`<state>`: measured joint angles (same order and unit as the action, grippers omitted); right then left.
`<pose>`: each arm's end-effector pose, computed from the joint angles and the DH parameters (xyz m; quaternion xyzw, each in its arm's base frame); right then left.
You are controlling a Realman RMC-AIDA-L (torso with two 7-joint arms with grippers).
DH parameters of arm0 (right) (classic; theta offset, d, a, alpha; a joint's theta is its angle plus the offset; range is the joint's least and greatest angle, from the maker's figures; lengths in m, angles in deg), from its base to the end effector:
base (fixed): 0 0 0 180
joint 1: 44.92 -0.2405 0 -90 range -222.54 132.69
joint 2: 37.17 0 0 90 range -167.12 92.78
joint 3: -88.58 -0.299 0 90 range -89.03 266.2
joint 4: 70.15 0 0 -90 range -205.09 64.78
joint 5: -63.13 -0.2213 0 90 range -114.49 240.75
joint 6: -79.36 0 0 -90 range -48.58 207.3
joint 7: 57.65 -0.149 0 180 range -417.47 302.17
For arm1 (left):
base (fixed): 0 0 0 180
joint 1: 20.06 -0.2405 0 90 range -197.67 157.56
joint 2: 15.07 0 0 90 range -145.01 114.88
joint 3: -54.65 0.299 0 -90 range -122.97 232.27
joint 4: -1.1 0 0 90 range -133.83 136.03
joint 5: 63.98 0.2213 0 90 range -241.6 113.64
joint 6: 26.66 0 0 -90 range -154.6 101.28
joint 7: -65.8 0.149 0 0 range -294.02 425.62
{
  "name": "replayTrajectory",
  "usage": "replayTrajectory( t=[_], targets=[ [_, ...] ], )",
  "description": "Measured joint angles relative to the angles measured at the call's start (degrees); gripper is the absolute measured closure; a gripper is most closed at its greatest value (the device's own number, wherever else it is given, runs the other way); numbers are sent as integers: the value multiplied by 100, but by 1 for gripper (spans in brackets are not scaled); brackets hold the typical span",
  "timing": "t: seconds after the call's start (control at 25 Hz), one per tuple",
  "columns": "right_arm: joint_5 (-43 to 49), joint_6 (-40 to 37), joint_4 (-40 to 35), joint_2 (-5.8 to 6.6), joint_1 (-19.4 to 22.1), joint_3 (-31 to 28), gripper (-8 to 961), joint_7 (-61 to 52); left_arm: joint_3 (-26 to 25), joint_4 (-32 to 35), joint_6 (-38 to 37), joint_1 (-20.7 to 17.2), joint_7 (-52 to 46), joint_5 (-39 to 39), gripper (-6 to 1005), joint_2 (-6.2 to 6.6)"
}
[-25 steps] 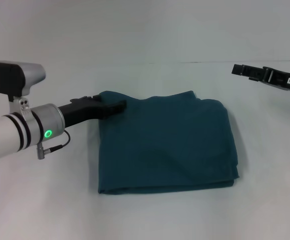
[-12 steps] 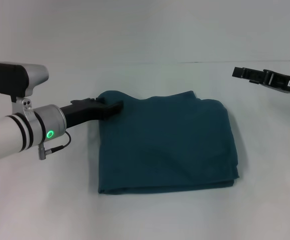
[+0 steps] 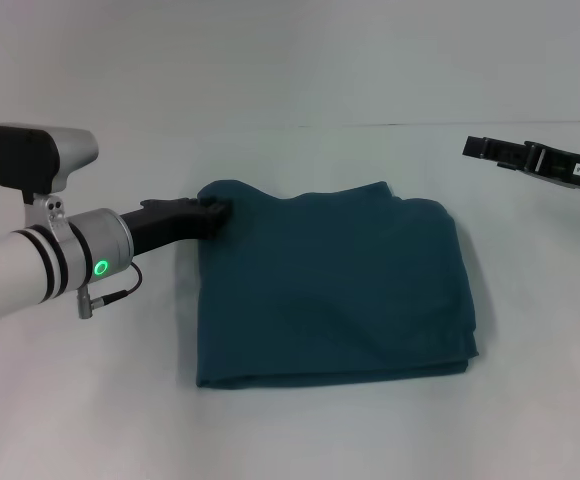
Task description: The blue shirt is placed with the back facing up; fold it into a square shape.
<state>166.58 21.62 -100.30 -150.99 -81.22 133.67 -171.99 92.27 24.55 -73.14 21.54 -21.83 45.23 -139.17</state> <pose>0.3198 0.4528 0.0106 -0.7616 0.5176 0.2774 0.2741 -0.2911 0.4451 -0.0901 -0.8335 -0.4048 -0.2063 0.3143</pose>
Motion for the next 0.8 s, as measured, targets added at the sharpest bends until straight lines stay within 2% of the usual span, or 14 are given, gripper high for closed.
replayTrajectory(
  t=[0.04, 0.12, 0.56, 0.8],
  targets=[
    [0, 1, 0, -3, 0, 0, 144, 2, 0, 1, 0, 1, 0, -1, 599, 0],
    [45, 8, 0, -19, 0, 0, 144, 6, 0, 2, 0, 1, 0, -3, 835, 0],
    [70, 26, 5, -45, 0, 8, 144, 24, -31, 2, -15, 45, -8, -167, 1003, 0],
    [70, 27, 57, -43, 0, 11, 144, 77, -66, 5, 20, 50, -2, -506, 1001, 6]
  ],
)
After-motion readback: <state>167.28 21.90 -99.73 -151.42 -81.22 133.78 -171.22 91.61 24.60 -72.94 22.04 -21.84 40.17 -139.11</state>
